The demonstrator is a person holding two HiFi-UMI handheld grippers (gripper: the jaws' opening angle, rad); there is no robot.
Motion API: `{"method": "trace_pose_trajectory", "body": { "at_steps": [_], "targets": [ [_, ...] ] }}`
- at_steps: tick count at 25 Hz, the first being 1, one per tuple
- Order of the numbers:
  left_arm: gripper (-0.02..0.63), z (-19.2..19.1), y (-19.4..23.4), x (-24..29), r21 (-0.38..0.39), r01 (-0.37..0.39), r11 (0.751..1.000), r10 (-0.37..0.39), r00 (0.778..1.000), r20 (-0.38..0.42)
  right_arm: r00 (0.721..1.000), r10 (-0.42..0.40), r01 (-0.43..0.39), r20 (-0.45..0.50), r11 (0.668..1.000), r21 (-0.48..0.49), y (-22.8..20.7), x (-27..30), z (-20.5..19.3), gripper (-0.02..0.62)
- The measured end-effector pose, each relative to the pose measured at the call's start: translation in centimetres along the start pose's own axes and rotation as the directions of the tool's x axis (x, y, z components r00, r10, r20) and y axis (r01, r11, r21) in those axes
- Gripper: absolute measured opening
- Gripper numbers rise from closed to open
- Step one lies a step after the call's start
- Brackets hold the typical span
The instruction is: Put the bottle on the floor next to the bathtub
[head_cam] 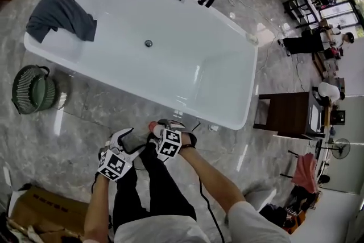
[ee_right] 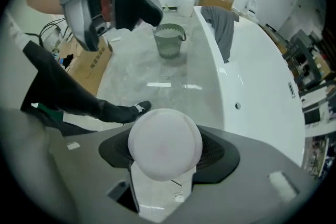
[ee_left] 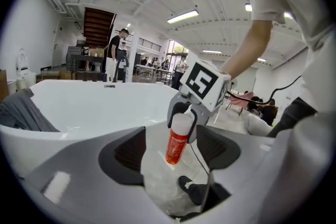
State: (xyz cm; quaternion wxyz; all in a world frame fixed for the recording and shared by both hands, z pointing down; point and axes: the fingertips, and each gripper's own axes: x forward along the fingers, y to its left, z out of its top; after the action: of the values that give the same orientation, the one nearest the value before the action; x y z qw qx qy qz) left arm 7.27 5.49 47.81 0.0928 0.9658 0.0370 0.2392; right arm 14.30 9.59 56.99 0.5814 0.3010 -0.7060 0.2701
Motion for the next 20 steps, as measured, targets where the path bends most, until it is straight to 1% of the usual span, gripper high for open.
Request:
{"method": "trace_pose_trajectory", "body": {
  "at_steps": [2,4,6,11,14,17,20],
  "targets": [
    [0.354,-0.1,0.0,0.6,-0.016,-0.017,1.0,0.017,1.0,0.012,0.999,-0.035,0.035,-0.001,0.994,0.106,-1.2,1.2,-1.2,0.291],
    [0.354,-0.5,0.2,1.2,-0.027,-0.024,0.999,0.025,0.999,0.021,0.997,-0.08,0.078,-0.001,0.976,0.203,-2.8,2.3,-2.0,0.291],
    [0.354,-1.5,0.6,0.8,-0.05,-0.038,0.998,0.039,0.999,0.019,0.996,-0.094,0.089,0.005,0.958,0.272,-3.4,3.7,-1.7,0.291],
    [0.354,-5.0,1.5,-0.3,-0.134,-0.096,0.986,0.097,0.995,0.007,0.997,-0.077,0.068,0.01,0.931,0.36,-3.9,7.6,-1.1,0.291],
    [0.354,-7.1,2.1,-0.6,-0.167,-0.132,0.977,0.135,0.991,0.008,0.996,-0.086,0.073,0.01,0.895,0.44,-4.7,10.6,-1.6,0.291],
    [0.354,-9.3,2.9,-1.0,-0.18,-0.167,0.969,0.17,0.985,0.004,0.994,-0.105,0.087,0.007,0.857,0.508,-5.5,13.7,-1.4,0.291],
    [0.354,-11.7,3.9,-0.9,-0.214,-0.209,0.954,0.213,0.977,-0.001,0.993,-0.114,0.099,-0.008,0.823,0.56,-5.8,16.9,-1.5,0.291]
  ]
}}
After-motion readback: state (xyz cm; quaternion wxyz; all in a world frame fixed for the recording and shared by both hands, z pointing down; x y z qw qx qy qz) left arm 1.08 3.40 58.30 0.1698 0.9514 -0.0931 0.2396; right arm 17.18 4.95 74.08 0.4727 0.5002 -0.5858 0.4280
